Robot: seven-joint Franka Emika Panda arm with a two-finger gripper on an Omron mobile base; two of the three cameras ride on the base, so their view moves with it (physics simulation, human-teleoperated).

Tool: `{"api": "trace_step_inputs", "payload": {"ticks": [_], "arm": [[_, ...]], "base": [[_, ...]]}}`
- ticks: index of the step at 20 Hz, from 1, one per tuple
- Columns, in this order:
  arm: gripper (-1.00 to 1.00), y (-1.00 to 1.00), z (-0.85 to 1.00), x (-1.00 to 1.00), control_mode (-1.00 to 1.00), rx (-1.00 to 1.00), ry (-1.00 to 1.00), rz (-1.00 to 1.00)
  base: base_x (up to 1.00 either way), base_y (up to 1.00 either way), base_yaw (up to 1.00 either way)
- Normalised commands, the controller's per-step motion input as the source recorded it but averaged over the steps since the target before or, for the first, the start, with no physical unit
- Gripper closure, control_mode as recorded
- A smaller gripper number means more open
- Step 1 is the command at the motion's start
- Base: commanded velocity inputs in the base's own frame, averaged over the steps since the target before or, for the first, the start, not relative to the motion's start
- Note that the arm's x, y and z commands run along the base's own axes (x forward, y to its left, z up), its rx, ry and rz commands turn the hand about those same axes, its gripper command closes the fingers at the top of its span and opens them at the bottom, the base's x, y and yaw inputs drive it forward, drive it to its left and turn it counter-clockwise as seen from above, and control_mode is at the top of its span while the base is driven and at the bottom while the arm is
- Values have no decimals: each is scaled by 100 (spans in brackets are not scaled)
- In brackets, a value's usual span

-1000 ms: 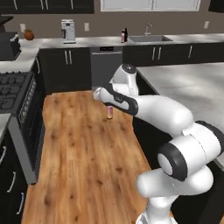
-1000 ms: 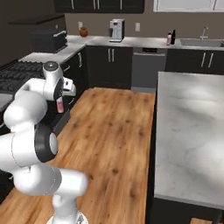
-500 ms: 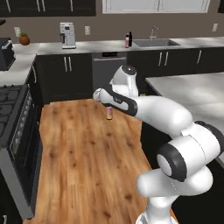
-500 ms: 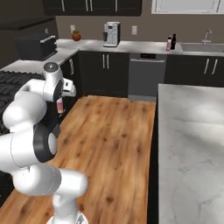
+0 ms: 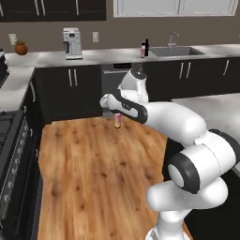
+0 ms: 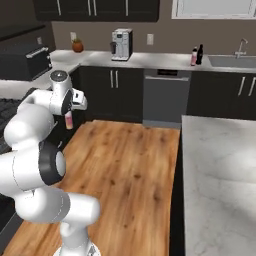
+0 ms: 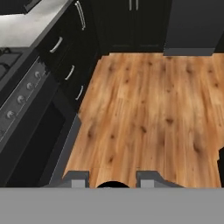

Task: Place the large bottle from the dining counter next to the other large bottle outside the sink, and place the small bottle from the dining counter next to the other small bottle inside the sink.

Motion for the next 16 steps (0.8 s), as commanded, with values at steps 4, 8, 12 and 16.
{"api": "trace_step_inputs", "payload": {"ticks": [4, 8, 12, 16], "arm": [[100, 0, 0, 0, 100, 0, 0, 0], [100, 0, 0, 0, 100, 0, 0, 0], [100, 0, 0, 0, 100, 0, 0, 0], [100, 0, 0, 0, 100, 0, 0, 0]], "base": [[100, 27, -2], [100, 9, -1], [100, 2, -1], [100, 0, -1]]}}
